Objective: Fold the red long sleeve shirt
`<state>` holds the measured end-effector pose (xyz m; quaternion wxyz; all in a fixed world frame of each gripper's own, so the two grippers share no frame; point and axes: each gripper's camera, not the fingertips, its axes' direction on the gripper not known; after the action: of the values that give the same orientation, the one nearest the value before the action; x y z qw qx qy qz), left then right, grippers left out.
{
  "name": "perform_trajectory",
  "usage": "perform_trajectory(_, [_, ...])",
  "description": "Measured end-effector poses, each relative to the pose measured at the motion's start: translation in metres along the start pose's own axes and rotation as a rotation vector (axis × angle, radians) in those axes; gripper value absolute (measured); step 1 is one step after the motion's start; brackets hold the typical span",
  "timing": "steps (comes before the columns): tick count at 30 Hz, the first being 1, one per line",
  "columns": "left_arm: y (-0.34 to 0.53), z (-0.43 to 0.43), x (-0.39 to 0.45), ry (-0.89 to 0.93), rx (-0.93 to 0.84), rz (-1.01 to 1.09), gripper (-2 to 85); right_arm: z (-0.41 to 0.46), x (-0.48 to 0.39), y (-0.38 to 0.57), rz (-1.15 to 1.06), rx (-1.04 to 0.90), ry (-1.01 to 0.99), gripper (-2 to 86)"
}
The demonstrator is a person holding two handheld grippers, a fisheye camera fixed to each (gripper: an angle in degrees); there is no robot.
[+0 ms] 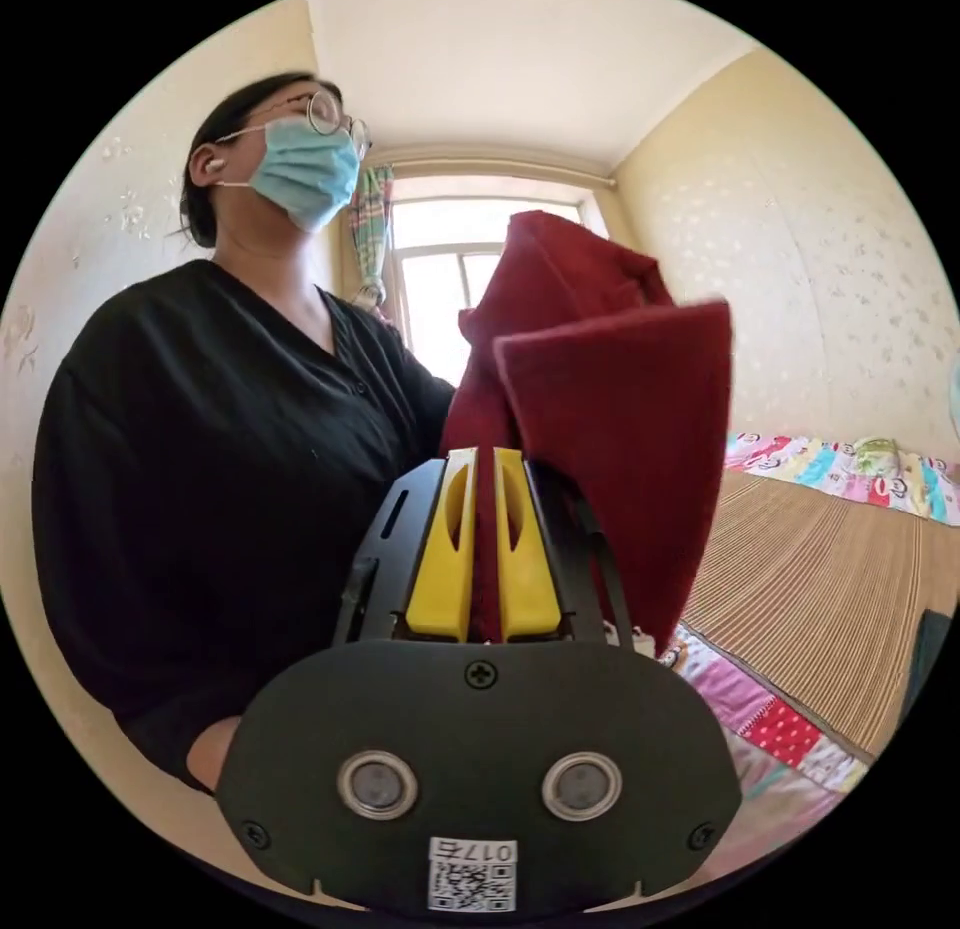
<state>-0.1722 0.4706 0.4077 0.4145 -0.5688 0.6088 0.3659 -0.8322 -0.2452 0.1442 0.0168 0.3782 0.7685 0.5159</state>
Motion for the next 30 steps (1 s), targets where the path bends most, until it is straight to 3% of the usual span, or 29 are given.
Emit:
perform_trajectory(4, [0.020,0.027,0.000,0.083,0.053,-0.061,0.2,-0.030,0.034,0.014,0.193,0.108,0.174,7.1])
perform_trajectory(7, [0.029,0.047,-0.002,0.113,0.062,-0.110,0.2,-0.012,0.069,0.016,0.266,0.021,0.218,10.4])
perform_trajectory(11, [0.033,0.087,-0.006,0.140,-0.001,-0.165,0.1,0.028,0.120,0.015,0.299,-0.072,0.135,14.0])
perform_trajectory(14, [0.027,0.124,0.000,0.122,-0.104,-0.185,0.1,0.045,0.186,0.028,0.390,-0.020,-0.060,17.0])
perform_trajectory(16, [0.022,0.144,0.006,0.097,-0.165,-0.182,0.0,0.068,0.239,0.038,0.453,-0.018,-0.406,18.2])
perform_trajectory(17, [0.019,0.154,0.010,0.077,-0.198,-0.180,0.0,0.078,0.247,0.038,0.454,-0.044,-0.484,18.3])
perform_trajectory(21, [0.017,0.170,0.016,0.044,-0.225,-0.186,0.3,0.173,0.244,0.028,0.372,-0.364,-0.736,17.5])
perform_trajectory(25, [0.020,0.182,0.009,0.065,-0.195,-0.214,0.4,0.240,0.250,0.044,0.399,-0.205,-1.066,7.9])
perform_trajectory(27, [0.016,0.189,0.011,0.038,-0.206,-0.230,0.4,0.253,0.253,0.049,0.391,-0.185,-1.100,5.0])
perform_trajectory(30, [-0.003,0.200,0.036,-0.071,-0.265,-0.205,0.4,0.218,0.259,0.038,0.362,-0.083,-0.888,3.5])
